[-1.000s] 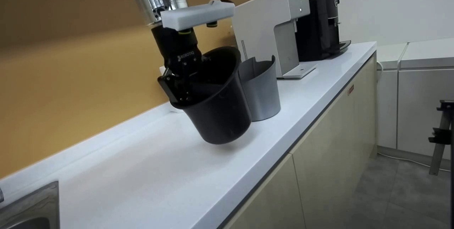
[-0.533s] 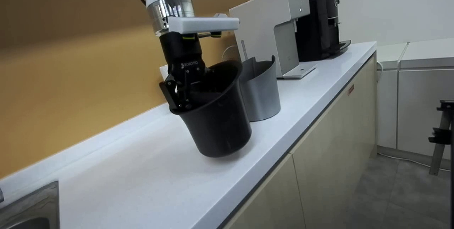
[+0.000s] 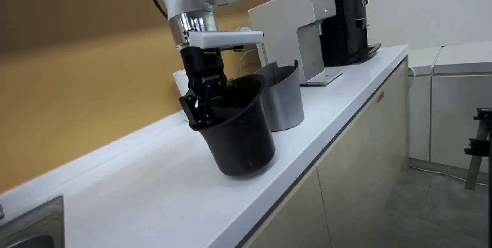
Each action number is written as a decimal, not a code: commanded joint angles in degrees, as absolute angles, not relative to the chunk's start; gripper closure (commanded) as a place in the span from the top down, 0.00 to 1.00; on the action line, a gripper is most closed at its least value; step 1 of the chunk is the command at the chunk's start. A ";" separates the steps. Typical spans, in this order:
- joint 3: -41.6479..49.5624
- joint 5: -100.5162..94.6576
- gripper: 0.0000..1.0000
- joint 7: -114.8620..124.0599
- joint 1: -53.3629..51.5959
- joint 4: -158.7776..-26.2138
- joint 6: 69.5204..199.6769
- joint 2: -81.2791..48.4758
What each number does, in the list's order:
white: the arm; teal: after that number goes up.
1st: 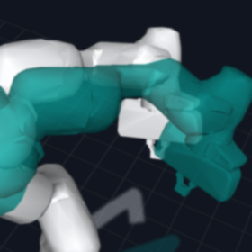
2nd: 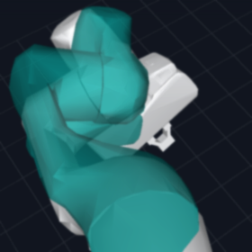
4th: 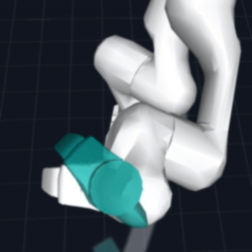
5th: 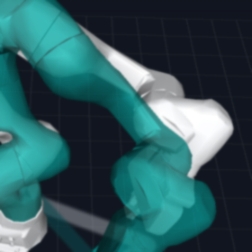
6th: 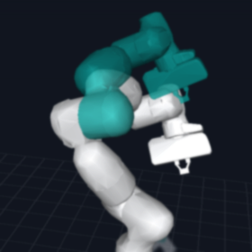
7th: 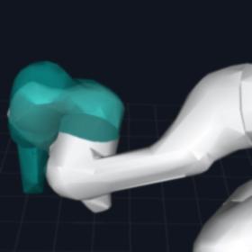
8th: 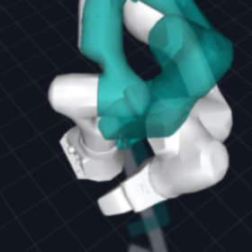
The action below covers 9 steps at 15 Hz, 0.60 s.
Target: Remove the black bin from the grey bin.
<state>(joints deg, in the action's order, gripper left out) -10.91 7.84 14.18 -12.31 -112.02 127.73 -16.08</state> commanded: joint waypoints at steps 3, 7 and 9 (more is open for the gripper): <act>-10.31 8.72 0.01 13.84 -12.25 -112.55 129.47 -16.49; -10.25 8.86 0.28 13.67 -12.18 -112.56 129.86 -16.91; -10.20 8.72 0.36 13.70 -12.19 -112.51 129.61 -16.91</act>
<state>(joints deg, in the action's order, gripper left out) -10.45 7.88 14.16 -12.26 -112.27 129.71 -17.75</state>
